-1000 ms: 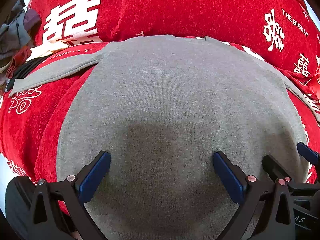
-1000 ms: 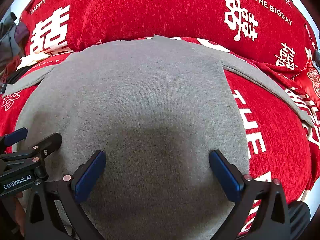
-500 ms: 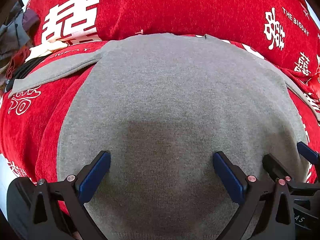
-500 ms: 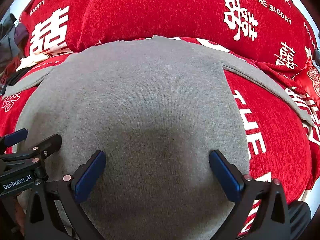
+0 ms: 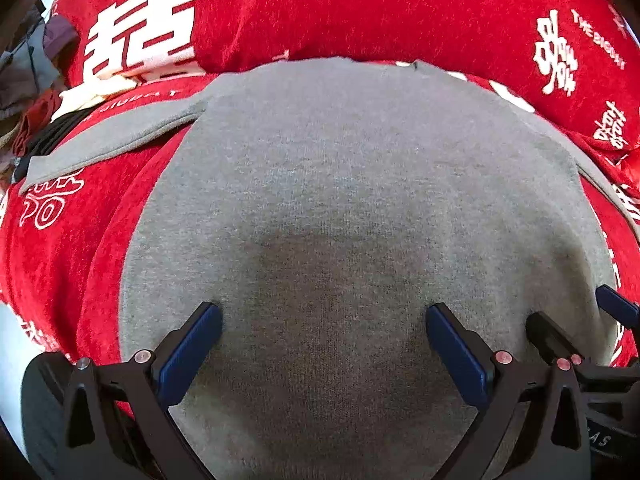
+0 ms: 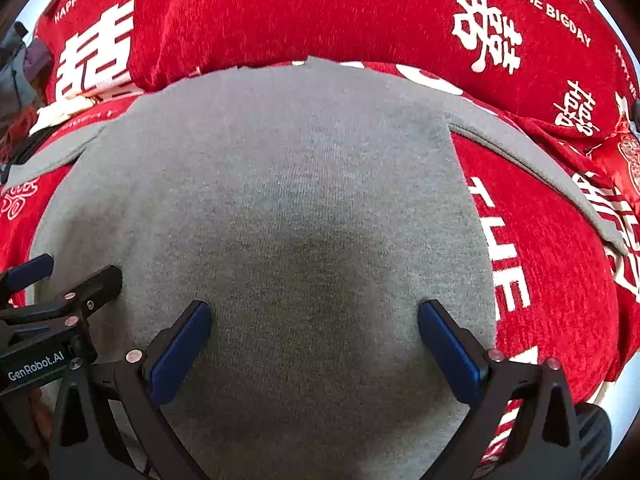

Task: Fold small clothes
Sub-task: 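Grasp the sweater sleeve cuff with the right gripper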

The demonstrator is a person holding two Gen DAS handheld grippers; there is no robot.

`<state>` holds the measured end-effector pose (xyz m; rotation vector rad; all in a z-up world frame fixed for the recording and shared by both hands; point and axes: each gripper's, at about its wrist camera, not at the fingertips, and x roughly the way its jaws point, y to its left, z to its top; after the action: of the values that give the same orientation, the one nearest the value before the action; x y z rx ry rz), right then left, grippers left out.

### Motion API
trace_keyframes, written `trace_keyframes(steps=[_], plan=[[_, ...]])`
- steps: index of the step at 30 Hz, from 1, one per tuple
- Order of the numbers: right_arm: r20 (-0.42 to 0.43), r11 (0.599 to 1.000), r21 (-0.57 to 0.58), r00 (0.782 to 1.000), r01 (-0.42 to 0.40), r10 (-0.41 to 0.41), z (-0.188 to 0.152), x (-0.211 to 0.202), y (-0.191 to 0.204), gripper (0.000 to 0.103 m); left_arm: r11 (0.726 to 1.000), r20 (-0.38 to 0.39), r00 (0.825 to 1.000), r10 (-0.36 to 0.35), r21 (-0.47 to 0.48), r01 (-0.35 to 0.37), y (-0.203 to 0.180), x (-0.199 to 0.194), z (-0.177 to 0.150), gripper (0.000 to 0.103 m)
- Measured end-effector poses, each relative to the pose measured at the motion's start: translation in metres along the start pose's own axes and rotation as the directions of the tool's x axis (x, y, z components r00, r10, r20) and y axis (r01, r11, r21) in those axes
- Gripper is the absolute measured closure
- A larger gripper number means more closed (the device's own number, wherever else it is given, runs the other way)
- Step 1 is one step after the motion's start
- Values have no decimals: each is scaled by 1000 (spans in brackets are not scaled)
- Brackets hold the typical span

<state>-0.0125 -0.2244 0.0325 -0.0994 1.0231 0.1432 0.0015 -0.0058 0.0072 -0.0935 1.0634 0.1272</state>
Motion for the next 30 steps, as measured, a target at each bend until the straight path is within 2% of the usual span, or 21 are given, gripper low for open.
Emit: trace_keyframes(steps=[2,5,9,16,25,30], plan=[[-36,1000,-16,999,1,-2,5,-1,0,0,1000,-27,1000,3,5,-3,-3,-4,6,0],[-40,1000,-9,999,-25,25,12,-9,-8,0,998,-9,999,33,49,-32,-13,-14,17,0],[-34,996,61,997,-70,72,27,-19,-30,0,995,3,999,45,95,-45,-29,-26,34,0],[-23,986,145,996,-82,86,51,-27,-67,0,989,18,999,40,142,-42,-61,-36,66,0],[-21,967,251,998,-51,58,62,-24,-124,0,975,4,1000,25,221,-25,-114,-27,93,0],[-30,933,359,999,-26,40,59,-17,-170,0,963,-18,1000,5,269,0,-147,-16,106,0]])
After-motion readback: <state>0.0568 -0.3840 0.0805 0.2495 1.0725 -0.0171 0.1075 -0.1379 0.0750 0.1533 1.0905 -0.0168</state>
